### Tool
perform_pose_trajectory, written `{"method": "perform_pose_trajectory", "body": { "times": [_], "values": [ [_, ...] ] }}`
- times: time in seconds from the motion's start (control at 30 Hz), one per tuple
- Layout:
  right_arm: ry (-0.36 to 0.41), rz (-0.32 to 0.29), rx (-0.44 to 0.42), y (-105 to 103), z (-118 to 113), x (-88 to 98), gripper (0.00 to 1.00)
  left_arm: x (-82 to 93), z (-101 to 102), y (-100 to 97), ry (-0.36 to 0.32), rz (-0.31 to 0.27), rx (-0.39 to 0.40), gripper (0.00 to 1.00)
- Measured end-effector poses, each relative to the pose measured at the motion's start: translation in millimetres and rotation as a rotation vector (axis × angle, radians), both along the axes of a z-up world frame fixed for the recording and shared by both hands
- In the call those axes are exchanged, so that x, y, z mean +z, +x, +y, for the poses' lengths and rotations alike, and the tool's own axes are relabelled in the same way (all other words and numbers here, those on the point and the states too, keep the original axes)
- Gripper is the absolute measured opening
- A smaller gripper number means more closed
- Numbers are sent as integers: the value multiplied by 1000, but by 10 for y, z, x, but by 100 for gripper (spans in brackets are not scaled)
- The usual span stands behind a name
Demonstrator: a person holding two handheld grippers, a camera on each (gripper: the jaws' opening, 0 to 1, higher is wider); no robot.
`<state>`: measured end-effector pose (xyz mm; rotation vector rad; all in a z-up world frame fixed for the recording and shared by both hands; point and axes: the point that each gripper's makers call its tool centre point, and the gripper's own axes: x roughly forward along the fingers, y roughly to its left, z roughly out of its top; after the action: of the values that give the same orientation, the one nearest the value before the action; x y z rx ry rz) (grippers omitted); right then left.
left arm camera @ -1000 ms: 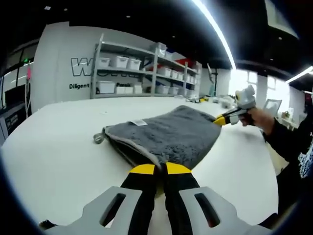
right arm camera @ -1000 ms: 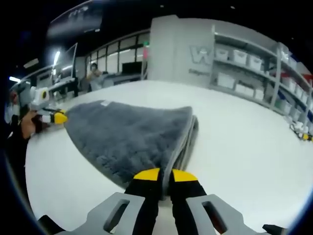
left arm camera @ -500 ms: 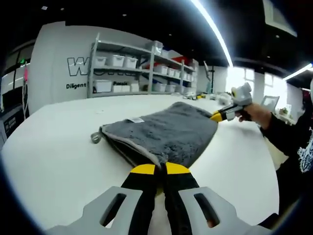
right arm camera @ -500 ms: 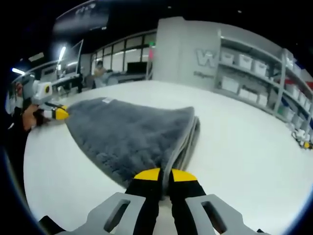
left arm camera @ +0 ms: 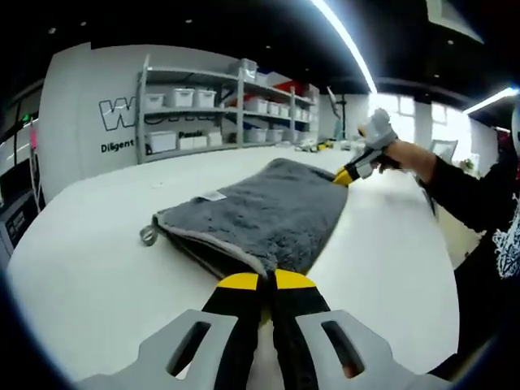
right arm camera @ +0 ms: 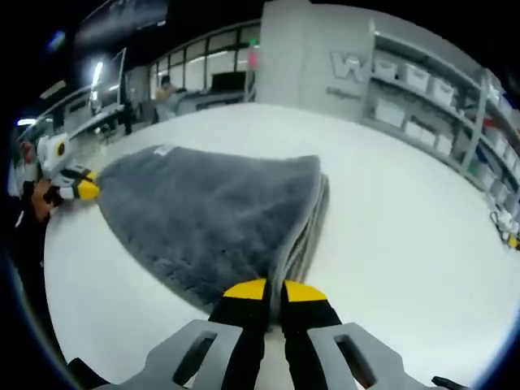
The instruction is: Open the folded towel by lifting each exposed corner and separating the folded layers until the towel lies flat within the target outline without major curled edges
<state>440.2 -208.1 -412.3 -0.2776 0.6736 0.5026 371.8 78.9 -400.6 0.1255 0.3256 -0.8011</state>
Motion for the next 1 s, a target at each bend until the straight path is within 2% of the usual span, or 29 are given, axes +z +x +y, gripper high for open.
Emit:
{"method": "perform_pose_trajectory", "body": {
  "times": [0.07, 0.37, 0.73, 0.87, 1.0],
  "values": [
    [-40, 10, 16, 39, 0, -10, 0, -4, -27, -29, 8, 5, -8, 3],
    [-122, 50, 74, 250, 6, -16, 0, -16, -145, -160, 33, -10, -49, 2],
    [-216, 51, 89, 452, -17, -21, 0, -37, -340, -333, 38, -13, -111, 2],
    [-250, 136, 104, 502, -35, -43, 0, -35, -398, -383, 51, -19, -126, 2],
    [-252, 171, 107, 627, -42, -54, 0, -29, -495, -465, 32, -16, -154, 2]
  ]
}}
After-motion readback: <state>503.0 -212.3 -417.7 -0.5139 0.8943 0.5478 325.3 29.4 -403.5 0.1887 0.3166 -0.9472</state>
